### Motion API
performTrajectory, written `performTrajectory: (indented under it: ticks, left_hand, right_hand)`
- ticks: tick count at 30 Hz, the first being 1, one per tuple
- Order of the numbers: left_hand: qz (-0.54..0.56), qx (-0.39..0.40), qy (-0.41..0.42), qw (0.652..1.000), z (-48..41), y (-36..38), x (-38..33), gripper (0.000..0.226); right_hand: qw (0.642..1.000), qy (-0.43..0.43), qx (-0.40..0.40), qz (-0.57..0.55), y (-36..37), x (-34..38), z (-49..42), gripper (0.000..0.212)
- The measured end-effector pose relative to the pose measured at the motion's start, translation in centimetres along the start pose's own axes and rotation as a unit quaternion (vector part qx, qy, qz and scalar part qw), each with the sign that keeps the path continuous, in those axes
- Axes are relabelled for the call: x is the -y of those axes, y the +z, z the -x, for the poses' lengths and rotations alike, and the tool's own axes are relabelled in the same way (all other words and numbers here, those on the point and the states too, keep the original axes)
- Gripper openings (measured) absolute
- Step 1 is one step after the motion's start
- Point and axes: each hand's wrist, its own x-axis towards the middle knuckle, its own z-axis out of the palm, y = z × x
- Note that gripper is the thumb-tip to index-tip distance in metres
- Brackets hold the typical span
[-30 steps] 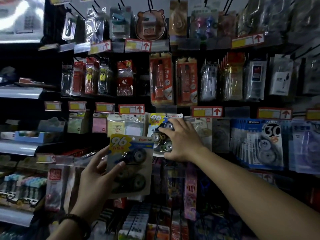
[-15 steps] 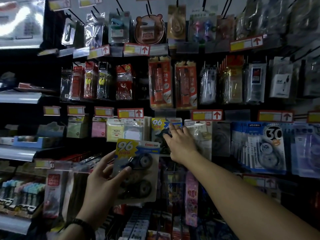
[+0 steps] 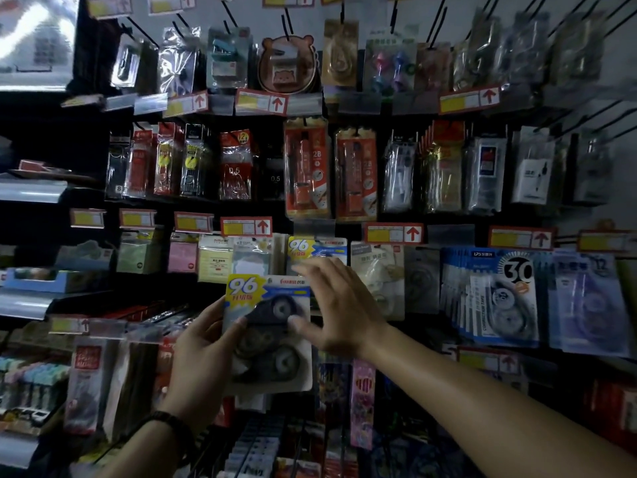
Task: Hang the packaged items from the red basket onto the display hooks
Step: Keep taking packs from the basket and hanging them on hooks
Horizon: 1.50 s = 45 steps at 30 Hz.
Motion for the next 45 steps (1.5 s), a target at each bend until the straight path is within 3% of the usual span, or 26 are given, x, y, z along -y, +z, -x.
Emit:
performTrajectory:
  ticks: [5,12,18,24,45]
  left_hand:
    - [0.007,0.010,-0.009,1.000,-0.8,0.9,0.5,0.044]
    - [-0.050,-0.009,0.019,0.999,-1.6,2.8,1.1,0.042]
    - [-0.183,0.038,0.040,0.981,-2.0,2.9,1.3,0.073]
    - [-0.300,0.055,0.099,0.947,-1.4,2.1,1.6,0.042]
    - [-0.330,0.089,0.070,0.937,-1.0,1.1,2.6,0.028]
  right_hand:
    - [0.990,-0.082,0.112,0.029,-0.7,1.3,1.2,0.104]
    - [0.984,-0.035,0.177,0.008,-1.1,0.4,2.0,0.111]
    - [0.980,0.011,0.164,0.110,-0.1,-1.6,1.1,0.115]
    - [0.970,0.047,0.159,0.178,0.6,-3.1,-0.7,0.108]
    - [0.915,0.066,0.263,0.299,1.7,-2.5,-4.0,0.104]
